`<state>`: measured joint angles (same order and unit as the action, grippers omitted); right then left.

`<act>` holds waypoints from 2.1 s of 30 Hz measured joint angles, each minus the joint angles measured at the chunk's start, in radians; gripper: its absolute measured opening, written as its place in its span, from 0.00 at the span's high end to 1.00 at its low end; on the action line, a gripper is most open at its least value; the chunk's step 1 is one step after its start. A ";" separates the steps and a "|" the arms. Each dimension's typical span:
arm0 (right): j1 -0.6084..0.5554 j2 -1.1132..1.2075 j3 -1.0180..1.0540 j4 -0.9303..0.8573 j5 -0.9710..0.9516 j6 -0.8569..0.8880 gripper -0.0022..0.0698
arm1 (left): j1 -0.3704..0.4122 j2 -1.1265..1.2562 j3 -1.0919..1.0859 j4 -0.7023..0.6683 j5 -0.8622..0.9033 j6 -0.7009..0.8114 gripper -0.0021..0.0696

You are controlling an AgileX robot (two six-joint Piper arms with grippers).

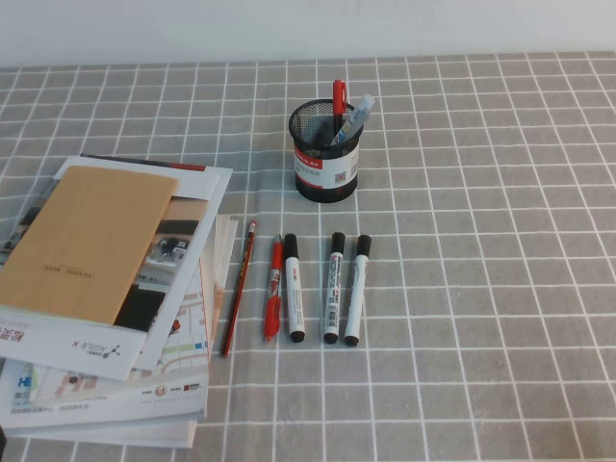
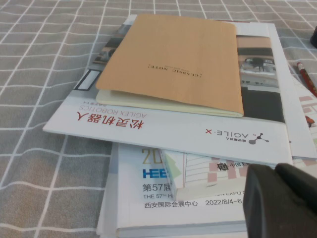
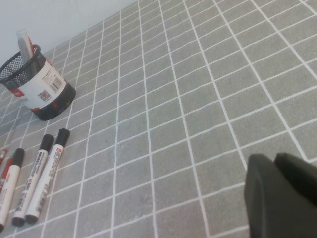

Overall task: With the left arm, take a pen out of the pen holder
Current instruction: 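Take a marker out of the pen holder and lay it on the table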

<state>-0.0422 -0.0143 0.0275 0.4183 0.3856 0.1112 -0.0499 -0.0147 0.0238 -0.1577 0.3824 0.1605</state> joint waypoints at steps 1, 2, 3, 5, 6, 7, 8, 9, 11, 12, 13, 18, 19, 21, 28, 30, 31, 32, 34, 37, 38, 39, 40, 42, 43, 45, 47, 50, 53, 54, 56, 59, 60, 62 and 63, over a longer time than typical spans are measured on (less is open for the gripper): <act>0.000 0.000 0.000 0.000 0.000 0.000 0.99 | 0.000 0.000 0.000 0.000 0.000 0.000 0.97; 0.000 0.000 0.000 0.000 0.000 0.000 0.99 | 0.000 0.000 0.000 -0.002 0.000 0.000 0.97; 0.000 0.000 0.000 0.000 0.000 0.000 0.99 | 0.000 0.000 0.000 -0.002 0.000 0.000 0.97; 0.000 0.000 0.000 0.000 0.000 0.000 0.99 | 0.000 0.000 0.000 -0.005 0.000 0.000 0.97; 0.000 0.000 0.000 0.000 0.000 0.000 0.99 | 0.000 0.000 0.000 -0.005 0.000 0.000 0.97; 0.000 0.000 0.000 0.000 0.000 0.000 0.99 | 0.000 0.000 0.000 -0.005 0.000 0.000 0.97; 0.000 0.000 0.000 0.000 0.000 0.000 0.99 | 0.000 0.000 0.000 -0.005 0.000 0.000 0.97; 0.000 0.000 0.000 0.000 0.000 0.000 0.99 | 0.000 0.000 0.000 -0.005 0.000 0.000 0.97; 0.000 0.000 0.000 0.000 0.000 0.000 0.99 | 0.000 0.000 0.000 -0.005 0.000 0.000 0.97; 0.000 0.000 0.000 0.000 0.000 0.000 0.99 | 0.000 0.000 0.000 -0.005 0.000 0.000 0.97; 0.000 0.000 0.000 0.000 0.000 0.000 0.99 | 0.000 0.000 0.000 -0.005 0.000 0.000 0.97; 0.000 0.000 0.000 0.000 0.000 0.000 0.99 | 0.000 0.000 0.000 -0.006 0.000 0.000 0.97; 0.000 0.000 0.000 0.000 0.000 0.000 0.99 | 0.000 0.000 0.000 -0.006 0.000 0.000 0.97; 0.000 0.000 0.000 0.000 0.000 0.000 0.99 | 0.000 0.000 0.000 -0.006 0.000 0.000 0.97; 0.000 0.000 0.000 0.000 0.000 0.000 0.99 | 0.000 0.000 0.000 -0.025 0.000 0.000 0.97; 0.000 0.000 0.000 0.000 0.000 0.000 0.99 | 0.000 0.000 0.000 -0.047 -0.011 0.000 0.97; 0.000 0.000 0.000 0.000 0.000 0.000 0.99 | 0.000 0.000 0.000 -0.057 -0.018 0.000 0.97; 0.000 0.000 0.000 0.000 0.000 0.000 0.99 | 0.000 0.000 0.000 -0.064 -0.026 0.000 0.97; 0.000 0.000 0.000 0.000 0.000 0.000 0.99 | 0.000 0.000 0.000 -0.077 -0.043 0.000 0.97; 0.000 0.000 0.000 0.000 0.000 0.000 0.99 | 0.000 0.000 0.000 -0.081 -0.055 0.000 0.97; 0.000 0.000 0.000 0.000 0.000 0.000 0.99 | 0.000 0.000 0.000 -0.083 -0.057 0.000 0.97; 0.000 0.000 0.000 0.000 0.000 0.000 0.99 | 0.000 0.000 0.000 -0.086 -0.059 0.000 0.97; 0.000 0.000 0.000 0.000 0.000 0.000 0.99 | 0.000 0.000 0.000 -0.094 -0.064 0.000 0.97; 0.000 0.000 0.000 0.000 0.000 0.000 0.99 | 0.000 0.000 0.000 -0.136 -0.082 0.000 0.97; 0.000 0.000 0.000 0.000 0.000 0.000 0.99 | 0.000 0.000 0.000 -0.190 -0.112 0.000 0.97; 0.000 0.000 0.000 0.000 0.000 0.000 0.99 | 0.000 0.000 0.000 -0.345 -0.168 0.000 0.97; 0.000 0.000 0.000 0.000 0.000 0.000 0.99 | 0.000 0.000 0.000 -0.528 -0.224 0.000 0.97; 0.000 0.000 0.000 0.000 0.000 0.000 0.99 | 0.000 0.000 0.000 -0.809 -0.302 0.000 0.97; 0.000 0.000 0.000 0.000 0.000 0.000 0.99 | 0.000 0.000 0.000 -1.019 -0.374 0.000 0.97; 0.000 0.000 0.000 0.000 0.000 0.000 0.99 | 0.000 0.000 0.000 -1.061 -0.397 0.000 0.97; 0.000 0.000 0.000 0.000 0.000 0.000 0.99 | 0.000 0.000 0.000 -1.108 -0.459 0.000 0.97; 0.000 0.000 0.000 0.000 0.000 0.000 0.99 | 0.000 0.000 0.000 -1.136 -0.528 0.000 0.97; 0.000 0.000 0.000 0.000 0.000 0.000 0.99 | 0.000 0.000 0.000 -1.141 -0.542 0.000 0.97; 0.000 0.000 0.000 0.000 0.000 0.000 0.99 | 0.000 0.000 0.000 -1.143 -0.536 0.005 0.97; 0.000 0.000 0.000 0.000 0.000 0.000 0.99 | 0.000 0.000 0.000 -1.142 -0.519 0.018 0.97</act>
<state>-0.0422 -0.0143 0.0275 0.4183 0.3856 0.1112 -0.0499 -0.0147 0.0238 -1.2993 -0.1369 0.1783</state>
